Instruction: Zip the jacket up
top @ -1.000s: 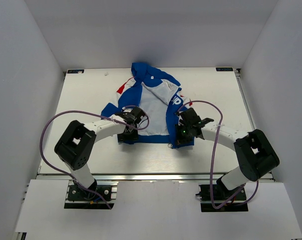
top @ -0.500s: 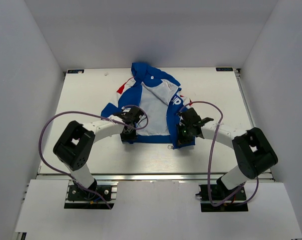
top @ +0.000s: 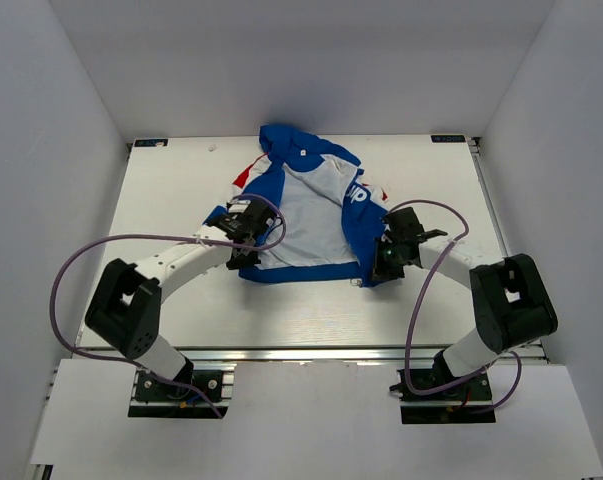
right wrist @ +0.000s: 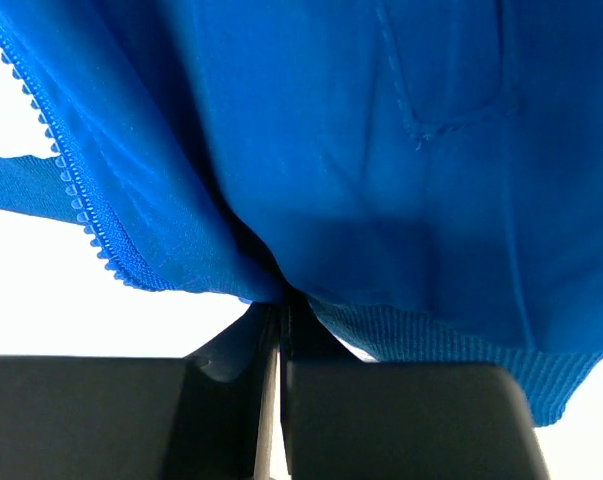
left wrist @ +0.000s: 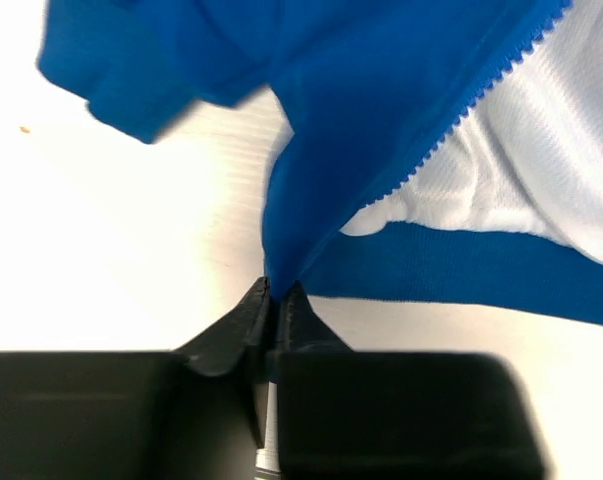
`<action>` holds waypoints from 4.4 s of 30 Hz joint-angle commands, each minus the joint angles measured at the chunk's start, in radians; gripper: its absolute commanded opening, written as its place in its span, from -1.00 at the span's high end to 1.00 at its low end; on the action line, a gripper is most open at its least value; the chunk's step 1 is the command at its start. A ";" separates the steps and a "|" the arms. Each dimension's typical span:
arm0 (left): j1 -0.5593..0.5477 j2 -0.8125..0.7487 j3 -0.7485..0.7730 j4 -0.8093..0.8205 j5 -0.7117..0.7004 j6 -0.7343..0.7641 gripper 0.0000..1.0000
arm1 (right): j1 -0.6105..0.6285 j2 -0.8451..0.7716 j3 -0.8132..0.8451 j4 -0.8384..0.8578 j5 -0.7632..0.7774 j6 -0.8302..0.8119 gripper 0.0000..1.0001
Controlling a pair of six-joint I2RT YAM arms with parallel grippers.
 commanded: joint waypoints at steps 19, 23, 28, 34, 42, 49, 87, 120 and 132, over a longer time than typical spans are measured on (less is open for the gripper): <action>0.009 -0.127 -0.083 0.416 0.574 0.125 1.00 | 0.084 -0.225 -0.038 0.185 -0.373 -0.157 1.00; 0.009 -0.146 -0.120 0.542 0.717 0.084 1.00 | 0.098 -0.239 -0.045 0.288 -0.456 -0.122 1.00; 0.009 -0.188 -0.212 0.720 0.808 0.009 1.00 | 0.111 -0.218 -0.061 0.374 -0.496 -0.072 1.00; 0.009 -0.256 -0.318 0.939 0.863 -0.101 1.00 | 0.121 -0.219 -0.088 0.506 -0.534 -0.013 1.00; 0.007 -0.273 -0.351 1.004 0.855 -0.123 1.00 | 0.132 -0.221 -0.090 0.522 -0.548 0.026 1.00; 0.007 -0.282 -0.368 1.036 0.852 -0.126 1.00 | 0.137 -0.178 -0.069 0.494 -0.582 0.078 1.00; -0.016 -0.324 -0.436 1.122 0.842 -0.152 1.00 | 0.141 -0.188 -0.095 0.589 -0.635 0.150 1.00; -0.016 -0.324 -0.424 1.102 0.839 -0.140 1.00 | 0.141 -0.201 -0.095 0.606 -0.662 0.141 1.00; -0.016 -0.347 -0.442 1.104 0.822 -0.138 1.00 | 0.141 -0.193 -0.101 0.641 -0.605 0.184 1.00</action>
